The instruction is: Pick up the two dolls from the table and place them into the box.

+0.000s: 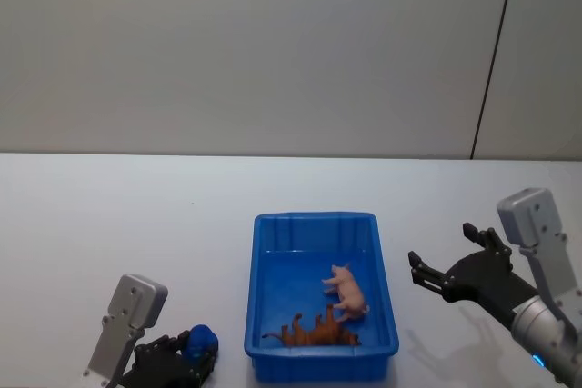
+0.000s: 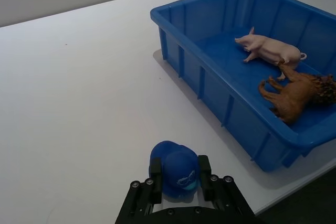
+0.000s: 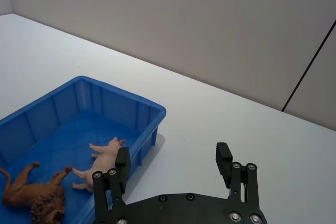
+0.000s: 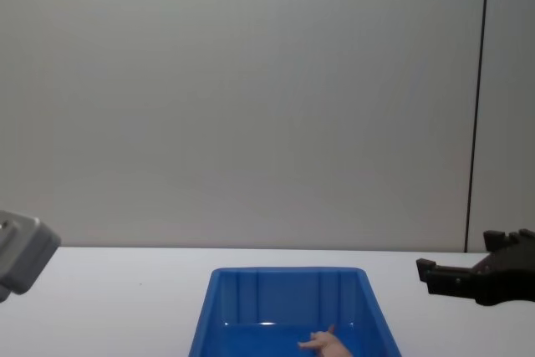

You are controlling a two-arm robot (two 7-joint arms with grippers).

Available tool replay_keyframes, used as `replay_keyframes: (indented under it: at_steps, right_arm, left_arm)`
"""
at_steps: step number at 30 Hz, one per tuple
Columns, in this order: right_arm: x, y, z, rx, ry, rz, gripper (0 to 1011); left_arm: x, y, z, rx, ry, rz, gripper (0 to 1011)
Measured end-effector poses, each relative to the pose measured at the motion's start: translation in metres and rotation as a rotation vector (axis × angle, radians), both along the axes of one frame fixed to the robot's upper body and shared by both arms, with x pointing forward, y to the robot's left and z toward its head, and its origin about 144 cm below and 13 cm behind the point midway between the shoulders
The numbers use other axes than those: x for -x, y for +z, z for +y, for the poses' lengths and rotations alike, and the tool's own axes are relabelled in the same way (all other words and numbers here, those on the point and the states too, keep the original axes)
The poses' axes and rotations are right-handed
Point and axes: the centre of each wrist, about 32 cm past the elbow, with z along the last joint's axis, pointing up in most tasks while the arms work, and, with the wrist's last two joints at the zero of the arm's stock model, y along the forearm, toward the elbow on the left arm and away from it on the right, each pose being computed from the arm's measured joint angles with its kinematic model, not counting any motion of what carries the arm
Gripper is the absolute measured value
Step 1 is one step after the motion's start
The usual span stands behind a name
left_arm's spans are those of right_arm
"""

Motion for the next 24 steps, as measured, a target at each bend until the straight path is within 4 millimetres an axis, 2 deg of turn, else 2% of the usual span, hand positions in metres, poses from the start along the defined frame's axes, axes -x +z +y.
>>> replay_keyframes:
  at_steps: [2,5,14,24]
  right_arm:
    - [0.000,0.000,0.000,0.000,0.000,0.000,1001]
    - [0.000,0.000,0.000,0.000,0.000,0.000,1001]
    - [0.000,0.000,0.000,0.000,0.000,0.000,1001]
    - [0.000,0.000,0.000,0.000,0.000,0.000,1001]
  left_arm:
    - [0.000,0.000,0.000,-0.002,-0.002,0.001,358]
    - [-0.001,0.001,0.001,-0.009,-0.007,0.001,317]
    - [-0.007,0.016,0.002,-0.040,-0.025,-0.038,260]
    - [-0.024,0.048,-0.005,-0.077,-0.073,-0.151,211]
